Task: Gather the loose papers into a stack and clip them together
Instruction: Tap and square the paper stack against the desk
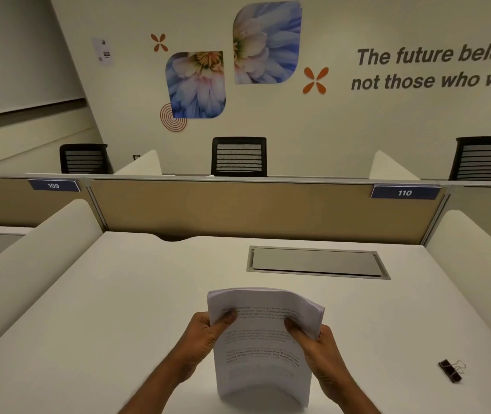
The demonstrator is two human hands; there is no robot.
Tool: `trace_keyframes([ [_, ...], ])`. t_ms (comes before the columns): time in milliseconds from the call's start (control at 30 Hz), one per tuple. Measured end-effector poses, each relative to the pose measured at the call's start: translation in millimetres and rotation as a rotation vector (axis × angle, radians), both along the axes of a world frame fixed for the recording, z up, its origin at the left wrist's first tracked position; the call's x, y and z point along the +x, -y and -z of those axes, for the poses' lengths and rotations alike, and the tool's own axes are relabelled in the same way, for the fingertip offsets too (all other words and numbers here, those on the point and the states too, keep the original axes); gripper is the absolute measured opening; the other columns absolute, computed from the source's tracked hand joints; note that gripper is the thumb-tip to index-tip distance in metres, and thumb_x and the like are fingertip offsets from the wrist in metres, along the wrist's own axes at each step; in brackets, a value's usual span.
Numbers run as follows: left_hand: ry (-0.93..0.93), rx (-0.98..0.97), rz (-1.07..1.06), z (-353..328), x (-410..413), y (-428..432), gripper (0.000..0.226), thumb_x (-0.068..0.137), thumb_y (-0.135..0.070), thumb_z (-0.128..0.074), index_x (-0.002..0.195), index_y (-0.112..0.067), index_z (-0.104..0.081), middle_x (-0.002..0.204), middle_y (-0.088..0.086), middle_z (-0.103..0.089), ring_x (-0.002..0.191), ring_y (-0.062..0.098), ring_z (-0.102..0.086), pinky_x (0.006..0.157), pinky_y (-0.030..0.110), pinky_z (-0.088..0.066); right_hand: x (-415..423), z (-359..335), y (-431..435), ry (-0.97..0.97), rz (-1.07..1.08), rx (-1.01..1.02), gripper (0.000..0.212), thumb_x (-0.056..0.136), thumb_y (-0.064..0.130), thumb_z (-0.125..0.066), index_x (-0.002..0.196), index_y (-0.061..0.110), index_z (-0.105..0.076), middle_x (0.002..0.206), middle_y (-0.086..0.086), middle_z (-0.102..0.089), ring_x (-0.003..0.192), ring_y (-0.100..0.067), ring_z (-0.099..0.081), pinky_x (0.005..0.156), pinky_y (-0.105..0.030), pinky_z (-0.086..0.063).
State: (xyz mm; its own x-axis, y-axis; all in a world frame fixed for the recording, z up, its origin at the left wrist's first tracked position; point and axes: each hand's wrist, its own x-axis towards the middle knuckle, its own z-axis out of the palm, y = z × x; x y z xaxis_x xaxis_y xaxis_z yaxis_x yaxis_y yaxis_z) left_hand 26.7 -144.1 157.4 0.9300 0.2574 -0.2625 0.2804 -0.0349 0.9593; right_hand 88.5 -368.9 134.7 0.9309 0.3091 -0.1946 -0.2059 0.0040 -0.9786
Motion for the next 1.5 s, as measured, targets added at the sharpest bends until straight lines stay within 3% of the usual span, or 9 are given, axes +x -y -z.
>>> trace_keyframes([
  [133, 0.052, -0.036, 0.028, -13, 5, 0, 0.048, 0.091, -0.050, -0.053, 0.105, -0.012, -0.080, 0.097, 0.012, -0.081, 0.086, 0.024, -0.077, 0.076, 0.031, -0.062, 3, -10, 6, -0.025, 0.003, 0.054, 0.020, 0.097, 0.027, -0.064, 0.107, 0.017, -0.079, 0.097, -0.007, -0.082, 0.089, -0.024, -0.078, 0.069, -0.030, -0.061],
  [300, 0.176, -0.104, -0.037, -36, 17, 7, 0.037, 0.090, -0.042, -0.058, 0.113, -0.018, -0.075, 0.100, 0.008, -0.080, 0.084, 0.021, -0.077, 0.072, 0.032, -0.062, 9, -17, 11, -0.054, 0.021, 0.158, 0.023, 0.094, 0.022, -0.066, 0.111, 0.013, -0.078, 0.104, -0.012, -0.081, 0.099, -0.036, -0.075, 0.080, -0.042, -0.061],
  [500, 0.194, -0.126, -0.024, -46, 26, 20, 0.031, 0.100, -0.034, -0.053, 0.113, -0.014, -0.075, 0.104, 0.011, -0.080, 0.086, 0.023, -0.076, 0.074, 0.035, -0.063, 7, -18, 21, -0.114, 0.117, 0.224, 0.047, 0.075, 0.042, -0.086, 0.110, 0.012, -0.076, 0.099, -0.013, -0.082, 0.097, -0.038, -0.075, 0.077, -0.047, -0.063],
  [700, 0.142, -0.054, 0.040, -41, 37, 42, 0.034, 0.102, -0.035, -0.052, 0.112, -0.008, -0.071, 0.106, 0.017, -0.077, 0.090, 0.031, -0.074, 0.077, 0.039, -0.064, 1, 0, 42, -0.229, 0.183, 0.279, 0.026, 0.087, 0.012, -0.075, 0.112, 0.003, -0.073, 0.101, -0.018, -0.081, 0.101, -0.044, -0.073, 0.094, -0.059, -0.057],
  [800, 0.117, -0.014, 0.062, -42, 43, 53, 0.035, 0.101, -0.036, -0.055, 0.109, -0.006, -0.071, 0.102, 0.013, -0.078, 0.090, 0.033, -0.075, 0.077, 0.040, -0.063, 7, -3, 63, -0.228, 0.209, 0.265, 0.026, 0.085, 0.011, -0.078, 0.110, 0.006, -0.073, 0.100, -0.017, -0.081, 0.098, -0.043, -0.073, 0.084, -0.052, -0.062],
  [900, 0.093, 0.065, 0.078, -44, 46, 59, 0.036, 0.101, -0.038, -0.054, 0.105, -0.005, -0.070, 0.095, 0.009, -0.078, 0.083, 0.028, -0.075, 0.073, 0.035, -0.062, 20, -18, 90, -0.008, 0.183, 0.142, 0.029, 0.083, 0.015, -0.082, 0.111, 0.015, -0.074, 0.097, -0.011, -0.081, 0.091, -0.031, -0.073, 0.067, -0.031, -0.061],
  [1133, 0.035, 0.244, 0.220, -51, 49, 74, 0.036, 0.102, -0.043, -0.051, 0.099, -0.016, -0.074, 0.095, 0.004, -0.079, 0.083, 0.022, -0.076, 0.071, 0.028, -0.059, 48, -57, 99, 0.395, -0.113, -0.499, 0.028, 0.090, 0.046, -0.072, 0.114, 0.033, -0.071, 0.106, 0.016, -0.076, 0.097, -0.006, -0.072, 0.078, -0.017, -0.056],
  [1300, 0.022, 0.251, 0.342, -54, 57, 73, 0.036, 0.101, -0.045, -0.051, 0.100, -0.017, -0.074, 0.096, 0.003, -0.079, 0.081, 0.020, -0.076, 0.072, 0.026, -0.059, 45, -70, 65, 0.404, -0.162, -0.403, 0.025, 0.093, 0.048, -0.066, 0.109, 0.031, -0.076, 0.099, 0.011, -0.079, 0.088, -0.007, -0.075, 0.077, -0.023, -0.061],
  [1500, 0.035, 0.223, 0.510, -59, 69, 59, 0.037, 0.102, -0.044, -0.053, 0.104, -0.016, -0.075, 0.099, 0.004, -0.079, 0.088, 0.024, -0.077, 0.078, 0.030, -0.060, 34, -68, 34, 0.332, 0.026, -0.287, 0.023, 0.097, 0.042, -0.064, 0.095, 0.023, -0.077, 0.087, 0.001, -0.079, 0.076, -0.021, -0.076, 0.070, -0.026, -0.061],
])
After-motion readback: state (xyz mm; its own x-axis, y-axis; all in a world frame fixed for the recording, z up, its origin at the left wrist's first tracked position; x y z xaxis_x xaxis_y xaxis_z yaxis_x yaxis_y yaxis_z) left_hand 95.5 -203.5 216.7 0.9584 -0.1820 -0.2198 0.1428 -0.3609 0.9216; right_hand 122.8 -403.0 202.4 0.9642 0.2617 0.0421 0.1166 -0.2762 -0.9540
